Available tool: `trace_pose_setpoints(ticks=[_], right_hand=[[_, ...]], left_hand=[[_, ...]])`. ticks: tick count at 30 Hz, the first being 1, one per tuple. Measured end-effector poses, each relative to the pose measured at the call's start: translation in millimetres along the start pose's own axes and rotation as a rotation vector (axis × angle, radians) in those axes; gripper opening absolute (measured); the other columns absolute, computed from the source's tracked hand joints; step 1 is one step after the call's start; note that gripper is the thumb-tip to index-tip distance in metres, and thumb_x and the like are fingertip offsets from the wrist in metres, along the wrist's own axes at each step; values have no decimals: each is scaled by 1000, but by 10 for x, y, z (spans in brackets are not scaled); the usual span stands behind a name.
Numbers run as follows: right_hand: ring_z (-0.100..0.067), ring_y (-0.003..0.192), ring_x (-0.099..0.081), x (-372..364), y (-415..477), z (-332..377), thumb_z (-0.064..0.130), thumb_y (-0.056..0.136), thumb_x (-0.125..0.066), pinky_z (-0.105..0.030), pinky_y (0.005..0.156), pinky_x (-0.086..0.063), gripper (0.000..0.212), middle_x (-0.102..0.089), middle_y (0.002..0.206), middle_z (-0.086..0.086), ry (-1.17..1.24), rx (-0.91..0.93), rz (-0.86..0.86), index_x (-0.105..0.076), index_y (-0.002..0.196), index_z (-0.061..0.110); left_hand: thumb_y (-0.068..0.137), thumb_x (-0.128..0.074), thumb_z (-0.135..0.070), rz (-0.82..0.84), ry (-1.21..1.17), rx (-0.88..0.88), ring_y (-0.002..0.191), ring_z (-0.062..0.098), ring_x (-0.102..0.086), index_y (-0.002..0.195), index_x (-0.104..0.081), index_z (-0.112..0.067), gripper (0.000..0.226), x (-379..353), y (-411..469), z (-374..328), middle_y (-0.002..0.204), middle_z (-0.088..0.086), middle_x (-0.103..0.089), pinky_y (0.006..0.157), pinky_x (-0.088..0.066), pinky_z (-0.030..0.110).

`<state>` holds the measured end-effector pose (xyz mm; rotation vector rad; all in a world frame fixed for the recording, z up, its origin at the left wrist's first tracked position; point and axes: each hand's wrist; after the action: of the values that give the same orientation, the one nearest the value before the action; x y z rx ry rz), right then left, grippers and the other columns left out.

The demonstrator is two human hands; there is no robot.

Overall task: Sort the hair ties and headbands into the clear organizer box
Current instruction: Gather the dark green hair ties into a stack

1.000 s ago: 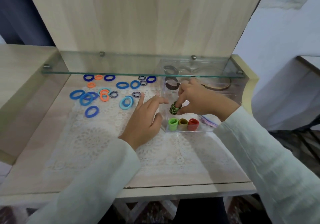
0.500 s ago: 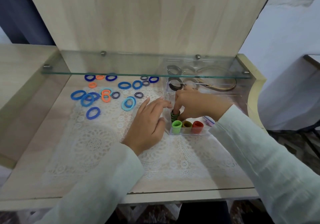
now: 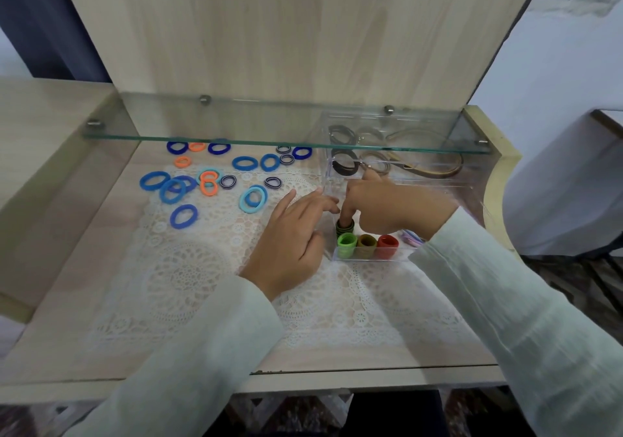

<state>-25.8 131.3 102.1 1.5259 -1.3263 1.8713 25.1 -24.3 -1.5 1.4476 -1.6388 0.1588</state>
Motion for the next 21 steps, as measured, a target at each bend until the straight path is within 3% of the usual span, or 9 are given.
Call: trace_pose_setpoints(ticks=[21], right_hand=[[-27,117,-32,18,-22,65,10,93,-46,-32,87,-27,38,-48,120,-4,-27,-30,34,-65,122,26]], left_hand=[[73,-41,-5,40,8,-49,141,9,-34,110,-56,-18,42,-4,-17,6,127,-3,-62,123,-9,38]])
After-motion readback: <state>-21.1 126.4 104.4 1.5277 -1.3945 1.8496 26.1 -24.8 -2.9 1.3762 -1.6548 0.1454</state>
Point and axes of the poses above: each hand's wrist, its own y-axis towards the middle knuckle, its own x-axis out of the back of the hand, z = x × y
